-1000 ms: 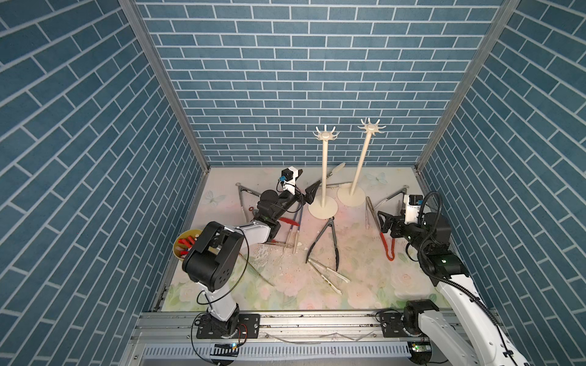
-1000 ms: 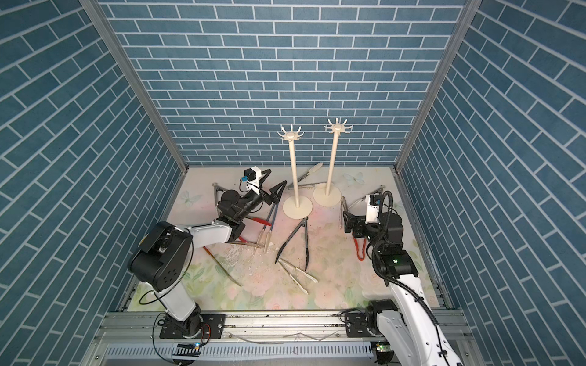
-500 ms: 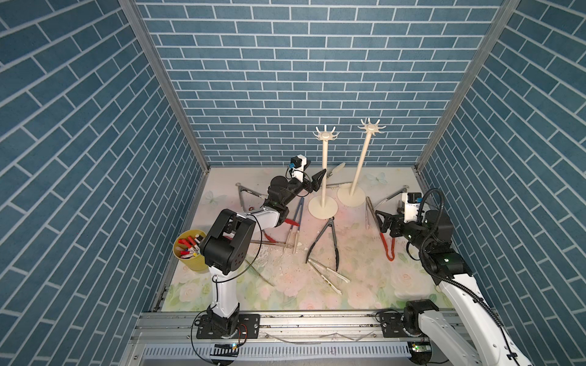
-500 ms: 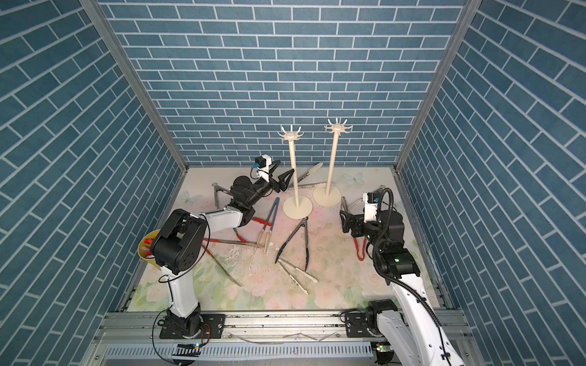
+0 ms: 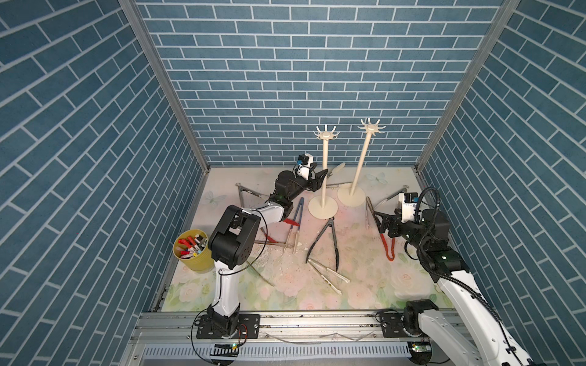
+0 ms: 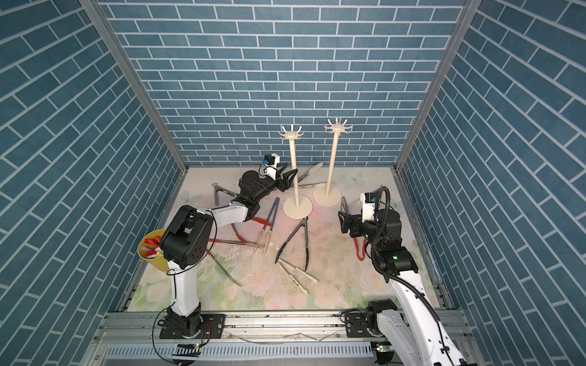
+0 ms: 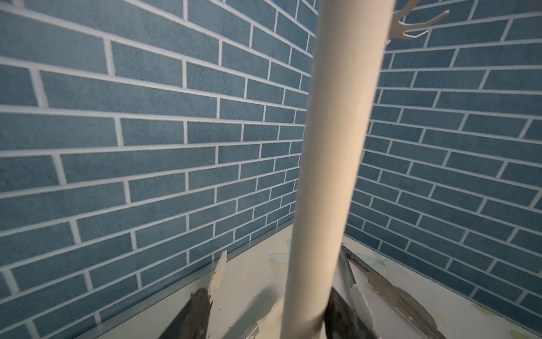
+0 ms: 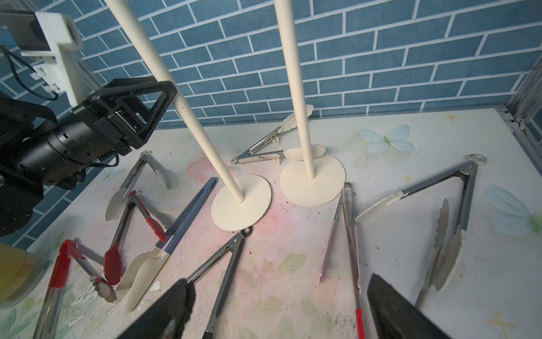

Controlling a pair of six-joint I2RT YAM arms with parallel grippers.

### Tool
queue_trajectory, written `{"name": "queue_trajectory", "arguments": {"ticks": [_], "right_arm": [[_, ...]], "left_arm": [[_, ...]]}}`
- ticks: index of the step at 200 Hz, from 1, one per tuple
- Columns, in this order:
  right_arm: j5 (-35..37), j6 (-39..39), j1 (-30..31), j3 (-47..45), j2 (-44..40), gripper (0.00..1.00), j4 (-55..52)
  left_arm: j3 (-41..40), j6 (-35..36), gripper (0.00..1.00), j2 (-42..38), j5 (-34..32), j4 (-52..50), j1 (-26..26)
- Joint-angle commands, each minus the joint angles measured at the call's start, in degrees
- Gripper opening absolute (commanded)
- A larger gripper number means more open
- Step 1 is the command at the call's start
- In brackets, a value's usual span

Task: Hang food tongs on kitchen utensil racks
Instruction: Pick up the rack from the center of the board.

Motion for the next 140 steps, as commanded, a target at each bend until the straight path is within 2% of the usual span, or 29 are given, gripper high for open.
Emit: {"name": "queue_trajectory", "arguments": {"ticks": [1, 33, 65, 104, 114, 140], "right_arm": [[-0.44, -0.85, 0.43, 2.1, 0.22, 0.93, -0.81], [-0.25, -1.11, 0.49, 2.29, -0.16, 0.93, -1.4], [0.0, -1.2, 0.54, 2.36, -0.17, 0.93, -1.44], [0.28, -0.98, 0.67, 2.89, -0.06, 0.92, -1.47], [0.24, -0.94, 0.66, 2.96, -0.03, 0.92, -1.49], [0.27, -0.94, 0.75, 3.53, 0.2, 0.92, -1.39]], "left_arm": [[2.29, 0.38, 0.56, 0.92, 0.93, -1.6, -0.6], [2.61, 0.52, 0.45, 0.65, 1.26, -1.93, -0.68], [2.38, 0.71, 0.29, -0.03, 1.75, -1.89, -0.66], [2.85, 0.37, 0.03, -2.14, 1.9, -1.67, -0.75], [2.84, 0.75, 0.0, -3.0, 1.85, -1.68, -0.88], [2.8, 1.78, 0.0, -5.77, 1.54, -2.04, -1.21]]}}
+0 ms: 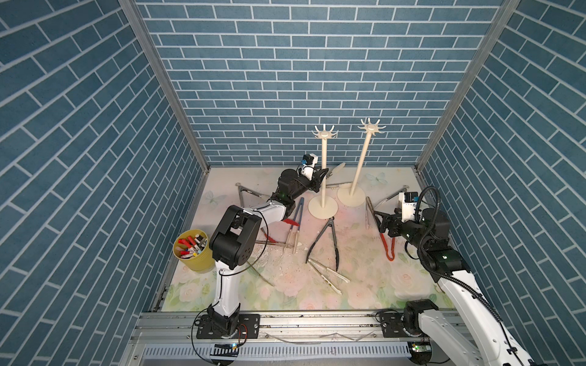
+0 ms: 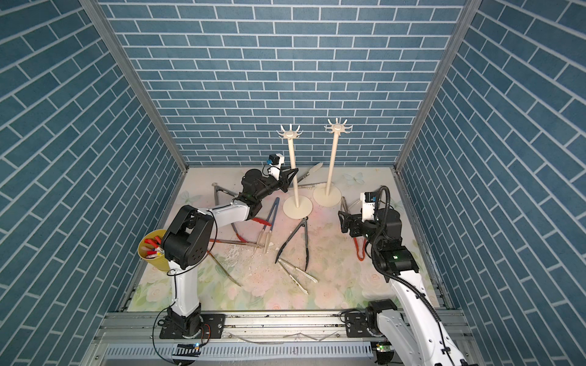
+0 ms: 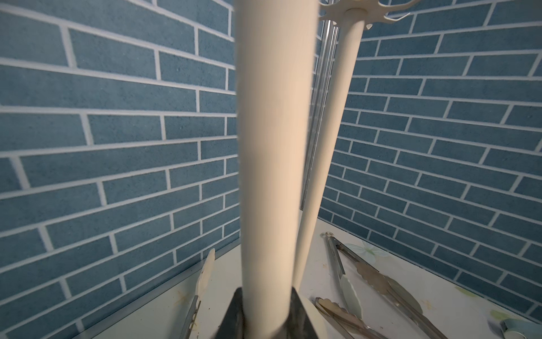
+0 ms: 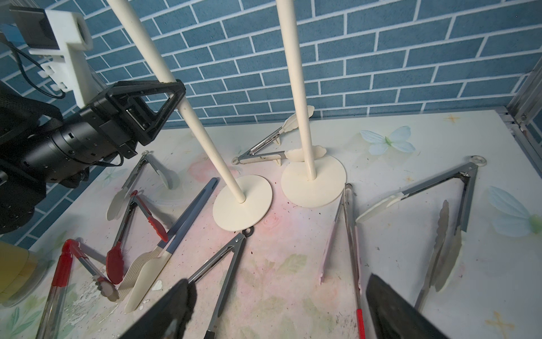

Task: Hang food tongs on kitchen utensil racks
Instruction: Pick up the rack from the center of the board.

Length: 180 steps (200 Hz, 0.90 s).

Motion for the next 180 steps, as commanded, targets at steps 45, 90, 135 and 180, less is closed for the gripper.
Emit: {"name": "queue_trajectory", "arguments": {"ticks": [45, 90, 135, 180], "right_arm": [[0.24, -0.63, 0.61, 3.24, 0.88, 0.92, 0.12], [-0.09, -0.04, 1.04, 3.9, 1.58, 0.91, 0.46], [-0.51, 0.58, 1.72, 4.53, 2.69, 0.91, 0.16], [-0.55, 0.76, 3.16, 4.95, 4.09, 0.91, 0.26]], "left_arm": [[2.66, 1.95, 0.0, -10.37, 0.26, -0.29, -0.66], [4.9, 4.34, 0.0, -13.98, -0.32, -4.26, -0.56], [5.11, 3.81, 0.0, -14.83, -1.0, -3.86, 1.91], [4.31, 3.17, 0.0, -14.4, -1.44, -2.92, 6.5]]}}
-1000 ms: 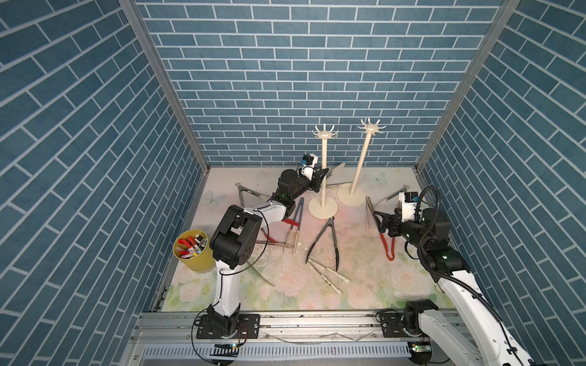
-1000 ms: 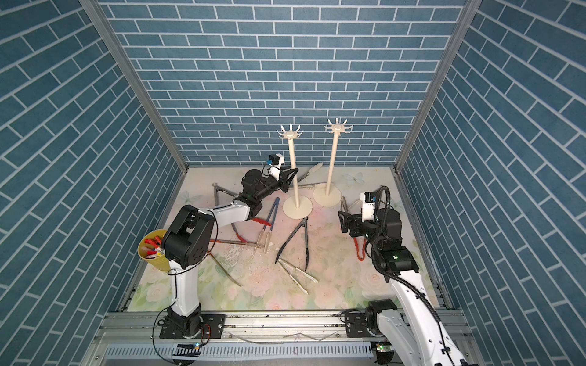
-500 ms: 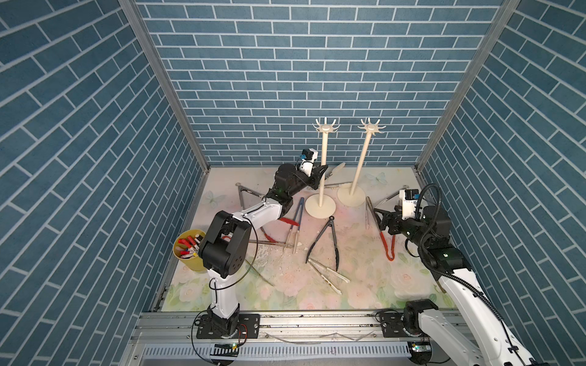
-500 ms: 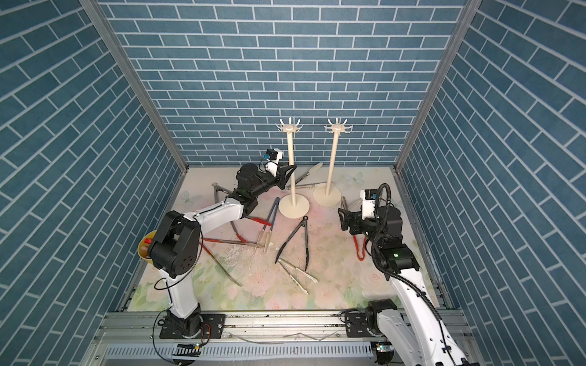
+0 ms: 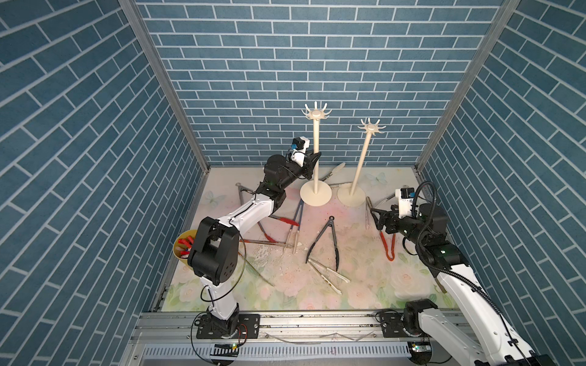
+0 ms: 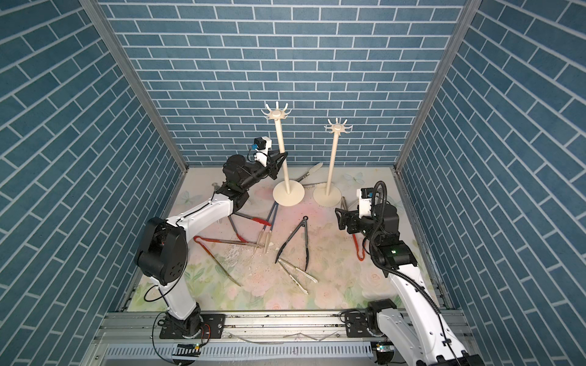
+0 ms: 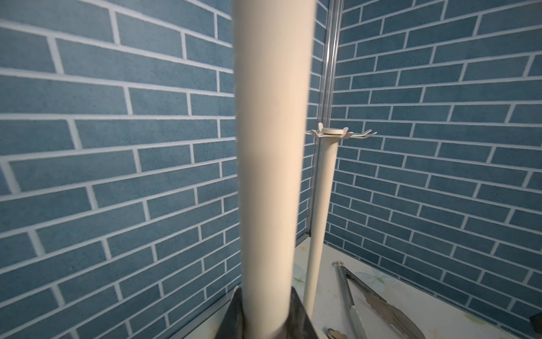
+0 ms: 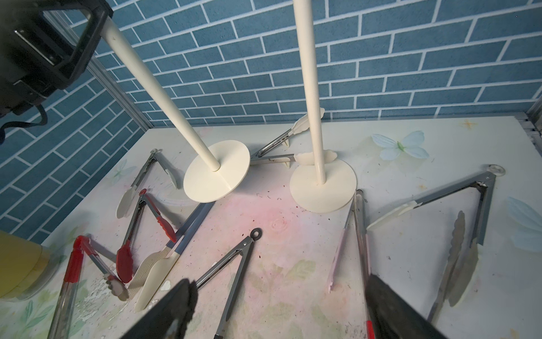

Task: Hang food tongs on kitchen utensil racks
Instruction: Pick up the rack from the center of the board, then place the rack at the center of the board.

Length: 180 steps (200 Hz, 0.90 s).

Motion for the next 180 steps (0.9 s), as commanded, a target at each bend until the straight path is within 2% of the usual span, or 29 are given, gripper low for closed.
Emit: {"name": "queue_trajectory", "arguments": {"ticks": [1, 44, 92, 139, 180], "right_arm": [[-0.46, 0.71, 0.98, 2.03, 0.76, 0.91, 0.35], [0.0, 1.22, 3.19, 2.53, 3.63, 0.91, 1.84], [0.98, 1.08, 6.36, 3.92, 8.16, 0.9, 2.73], [2.04, 1.31, 9.1, 3.77, 10.96, 0.9, 4.19], [2.48, 1.42, 11.29, 3.59, 12.48, 0.89, 4.92]], "left_arm": [[1.81, -0.24, 0.0, -1.86, -1.17, 8.05, 2.93], [0.75, -2.39, 0.0, -0.12, -1.05, 12.4, 7.66], [1.39, -3.48, 0.0, 4.11, -0.76, 15.71, 10.58], [2.15, -0.75, 0.0, 8.78, -1.27, 16.97, 11.22], [0.72, 2.64, 0.0, 9.77, -2.89, 18.05, 11.51]]}}
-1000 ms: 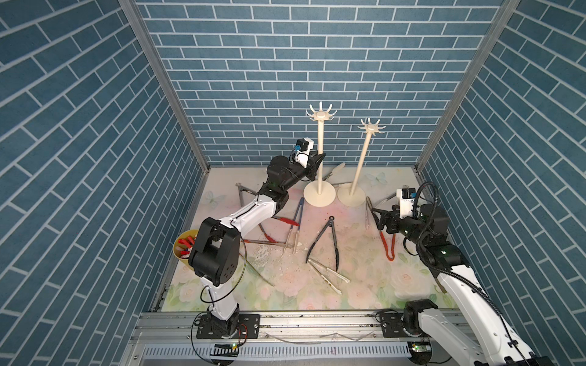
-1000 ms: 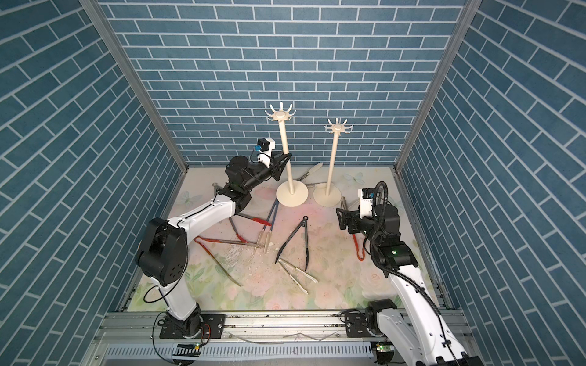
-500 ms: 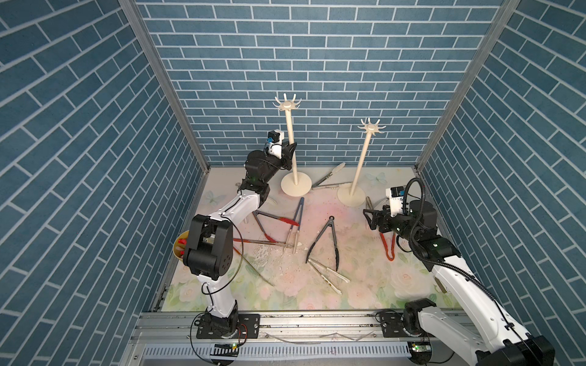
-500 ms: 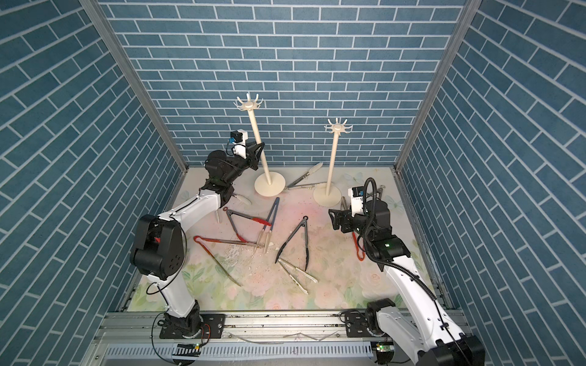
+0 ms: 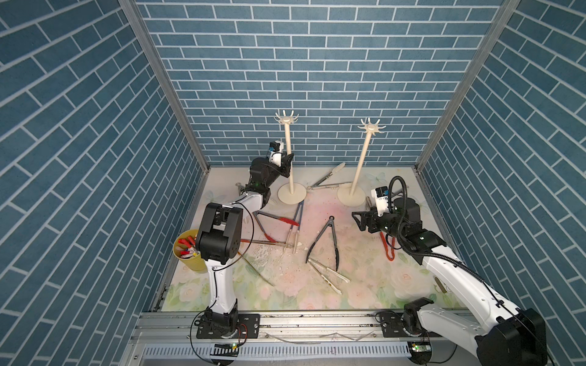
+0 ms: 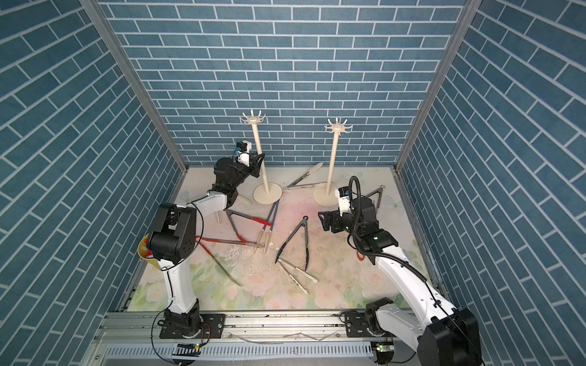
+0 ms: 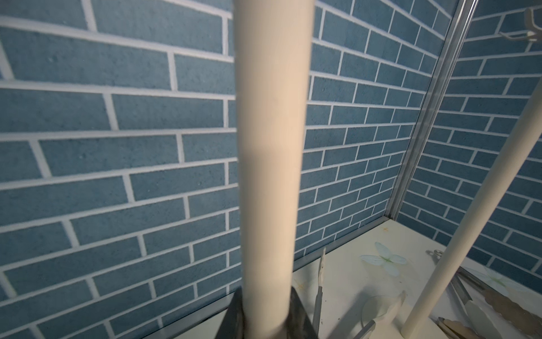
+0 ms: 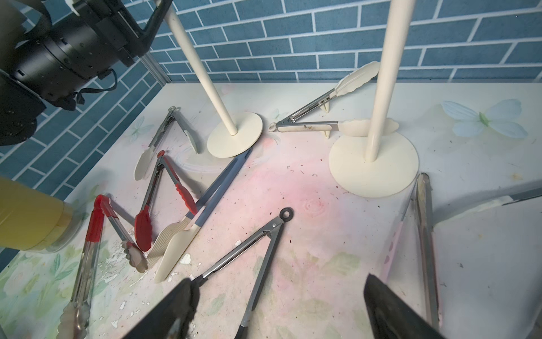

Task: Hang food tongs on kitchen utensil racks
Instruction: Place the rack at the center of the board.

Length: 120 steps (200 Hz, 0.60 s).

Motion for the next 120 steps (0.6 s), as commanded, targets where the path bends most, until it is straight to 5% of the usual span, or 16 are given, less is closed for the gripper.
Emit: {"name": "queue_trajectory", "arguments": {"ticks": [1, 120], "right_arm": [[0.95, 0.37, 1.29, 1.47, 0.58, 0.89, 1.95], [2.53, 0.19, 2.94, 1.09, -0.73, 0.89, 1.12]], "left_arm": [[0.64, 3.11, 0.0, -2.5, -1.01, 9.98, 0.53], [-8.86, 8.7, 0.0, -9.22, -3.54, 8.33, 1.87]]}}
